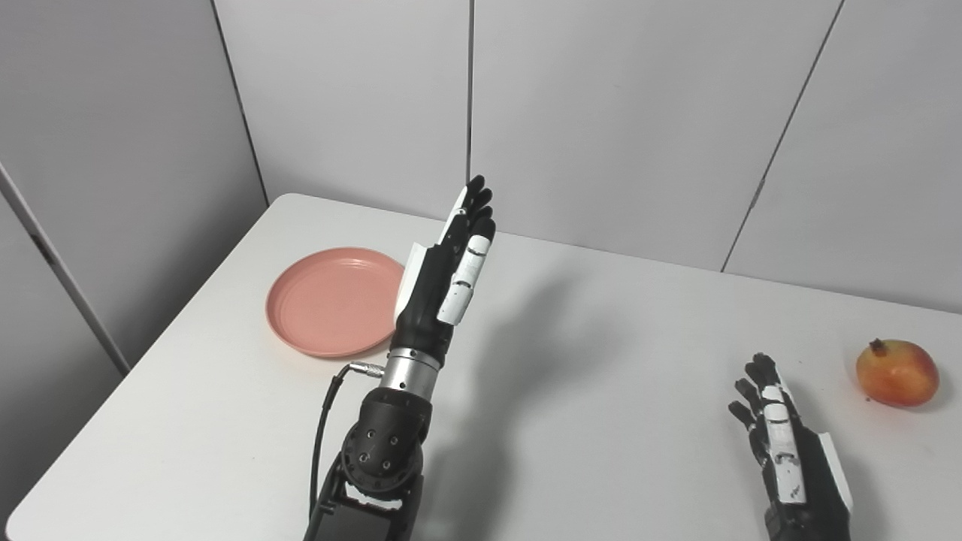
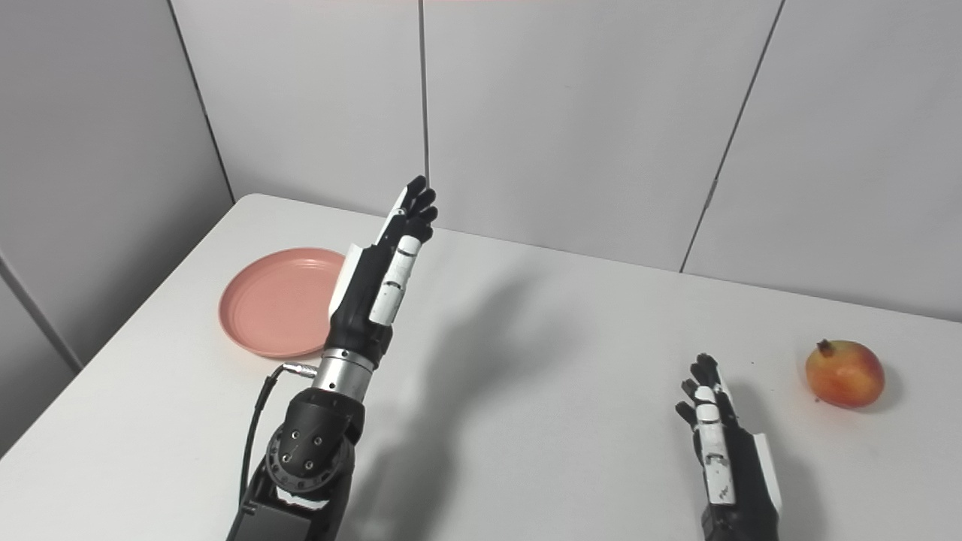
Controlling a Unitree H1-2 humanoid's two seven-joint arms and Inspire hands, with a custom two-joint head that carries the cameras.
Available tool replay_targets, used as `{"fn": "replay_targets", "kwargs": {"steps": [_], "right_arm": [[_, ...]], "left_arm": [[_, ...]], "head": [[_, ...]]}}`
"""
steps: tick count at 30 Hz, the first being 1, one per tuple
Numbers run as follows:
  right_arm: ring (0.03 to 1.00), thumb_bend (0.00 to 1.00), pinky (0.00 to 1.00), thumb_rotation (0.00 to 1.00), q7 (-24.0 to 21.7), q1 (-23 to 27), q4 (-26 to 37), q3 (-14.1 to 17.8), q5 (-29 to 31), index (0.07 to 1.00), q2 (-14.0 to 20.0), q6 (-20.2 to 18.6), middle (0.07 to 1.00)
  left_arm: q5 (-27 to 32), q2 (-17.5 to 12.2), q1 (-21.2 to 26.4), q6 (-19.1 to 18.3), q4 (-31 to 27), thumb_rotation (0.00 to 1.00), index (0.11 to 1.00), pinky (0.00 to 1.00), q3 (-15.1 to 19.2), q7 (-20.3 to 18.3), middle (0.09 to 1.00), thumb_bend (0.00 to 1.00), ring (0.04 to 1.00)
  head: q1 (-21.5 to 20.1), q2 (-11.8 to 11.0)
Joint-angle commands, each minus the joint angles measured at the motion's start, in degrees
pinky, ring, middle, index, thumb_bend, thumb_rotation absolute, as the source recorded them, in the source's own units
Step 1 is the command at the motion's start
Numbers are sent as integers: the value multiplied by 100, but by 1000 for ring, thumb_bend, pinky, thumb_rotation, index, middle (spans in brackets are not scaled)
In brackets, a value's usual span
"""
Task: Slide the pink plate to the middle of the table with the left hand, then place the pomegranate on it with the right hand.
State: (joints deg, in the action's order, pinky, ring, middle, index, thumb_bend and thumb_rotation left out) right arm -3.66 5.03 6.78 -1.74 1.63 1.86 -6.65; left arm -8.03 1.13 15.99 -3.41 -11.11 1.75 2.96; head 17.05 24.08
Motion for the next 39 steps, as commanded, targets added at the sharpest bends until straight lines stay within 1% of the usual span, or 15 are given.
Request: {"fn": "replay_targets", "kwargs": {"steps": [1,2,7,11,14,17,20,22,24,28,33,39], "right_arm": [[952,154,933,1000,-44,158,108,25,43,963,35,293,964],[951,154,933,1000,-52,158,106,21,42,963,45,292,964],[959,153,952,1000,-96,159,92,35,94,968,56,307,970],[958,147,949,1000,-95,151,111,38,114,965,66,272,968],[963,144,960,1000,-107,156,104,50,150,970,81,238,972],[971,134,974,1000,-133,165,108,55,198,977,96,239,979],[973,129,983,1000,-143,170,112,82,261,978,94,209,981],[972,132,989,1000,-162,183,81,101,303,976,104,218,979],[976,136,996,1000,-181,191,57,128,362,979,108,241,983],[972,139,972,1000,-174,188,57,158,375,979,135,267,980],[970,151,961,1000,-191,175,85,155,373,977,175,263,977],[973,144,969,1000,-148,160,111,195,395,981,152,252,982]], "left_arm": [[78,-5,240,44,-199,1000,972,974,61,69,977,488,958],[95,-34,260,46,-212,1000,973,977,120,102,978,496,960],[58,-121,344,159,-290,1000,952,948,307,202,960,460,945],[7,-232,393,-26,-446,1000,969,956,416,224,982,463,956],[-24,-256,425,-173,-487,1000,959,961,528,305,970,454,953],[65,-307,460,-131,-384,1000,958,964,661,351,968,449,952],[120,-330,493,-78,-278,1000,949,936,806,470,958,434,940],[168,-353,510,-74,-211,1000,956,929,906,523,955,442,935],[239,-412,521,-27,-119,1000,954,942,1020,556,952,454,936],[574,-528,564,125,81,1000,956,955,1264,573,956,464,945],[699,-605,560,112,126,1000,938,949,1434,677,946,453,938],[798,-727,505,50,157,1000,947,942,1620,751,954,464,944]], "head": [[4,0],[15,-3],[40,-8],[87,-27],[135,-46],[170,-69],[214,-91],[251,-111],[266,-120],[306,-126],[338,-130],[351,-143]]}}
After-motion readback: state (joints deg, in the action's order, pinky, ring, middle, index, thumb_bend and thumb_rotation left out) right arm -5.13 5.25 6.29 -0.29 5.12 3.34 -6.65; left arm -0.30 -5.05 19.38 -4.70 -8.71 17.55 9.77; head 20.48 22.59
